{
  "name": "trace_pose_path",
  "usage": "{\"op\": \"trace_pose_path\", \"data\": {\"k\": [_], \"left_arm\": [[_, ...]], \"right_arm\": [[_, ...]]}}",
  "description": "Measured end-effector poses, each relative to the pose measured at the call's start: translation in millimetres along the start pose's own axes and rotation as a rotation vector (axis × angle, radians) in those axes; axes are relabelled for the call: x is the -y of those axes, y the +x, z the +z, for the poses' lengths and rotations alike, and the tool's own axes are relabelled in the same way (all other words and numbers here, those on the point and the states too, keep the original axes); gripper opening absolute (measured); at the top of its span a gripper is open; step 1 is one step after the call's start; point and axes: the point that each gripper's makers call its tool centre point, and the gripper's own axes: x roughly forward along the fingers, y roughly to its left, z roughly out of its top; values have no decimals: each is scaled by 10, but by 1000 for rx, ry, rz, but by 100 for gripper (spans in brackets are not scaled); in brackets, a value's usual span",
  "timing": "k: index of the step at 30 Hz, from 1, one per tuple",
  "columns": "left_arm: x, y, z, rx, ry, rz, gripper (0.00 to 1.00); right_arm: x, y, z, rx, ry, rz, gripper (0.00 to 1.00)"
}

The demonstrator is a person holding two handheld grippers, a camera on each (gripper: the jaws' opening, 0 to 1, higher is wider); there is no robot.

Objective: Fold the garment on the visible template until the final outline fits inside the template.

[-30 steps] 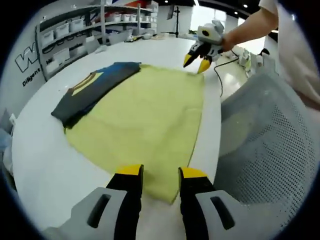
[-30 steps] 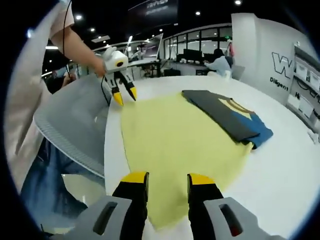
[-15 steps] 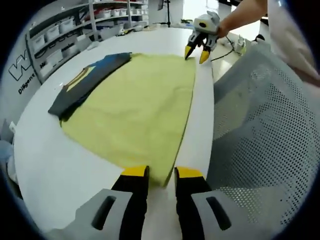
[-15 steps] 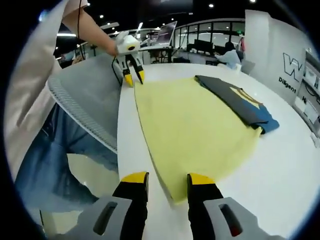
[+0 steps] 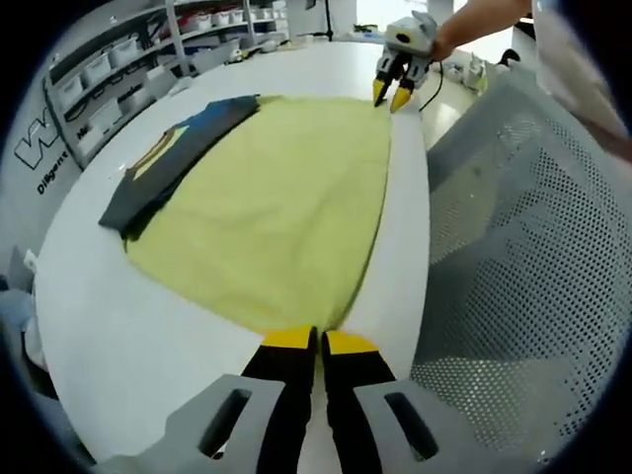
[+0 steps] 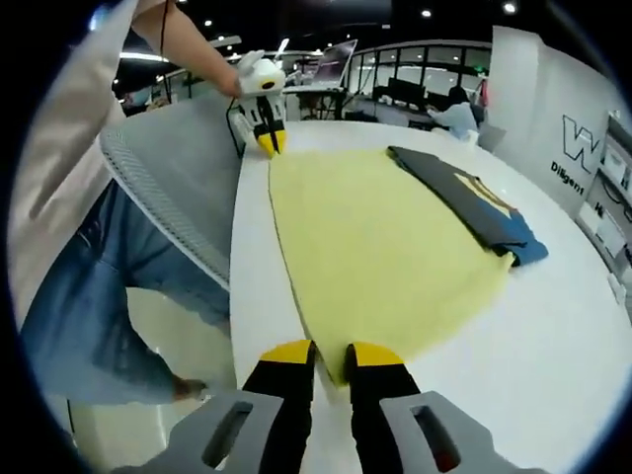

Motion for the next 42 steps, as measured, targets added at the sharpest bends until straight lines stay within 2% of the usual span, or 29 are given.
{"op": "trace_pose_path", "data": {"k": [1,3,10,16,20,24,30,38,42], "left_arm": [[-3,-6,-10,-5,2,2,2],[0,-17,-19,-11,5,4,2],[49,-78,-13,-29,17,2,2],[108,-230,56,-34,55,-35,2],[127,-371,144,-31,70,-59,2],[129,-500,238,-28,75,-90,2],[-79,-768,465,3,76,-91,2],[-450,-1071,753,33,109,-75,2],[-678,-1158,900,60,105,-64,2]], "right_arm": [[4,-2,-1,-2,-3,-3,0],[27,-13,-14,-16,-27,-21,0],[-5,-78,47,-30,-50,2,0],[-46,-239,159,-3,-11,45,0],[-102,-371,269,0,-40,84,0],[-71,-500,388,19,-30,101,0],[70,-697,661,53,-35,106,0],[470,-870,1062,101,-64,61,0],[669,-916,1194,114,-72,42,0]]}}
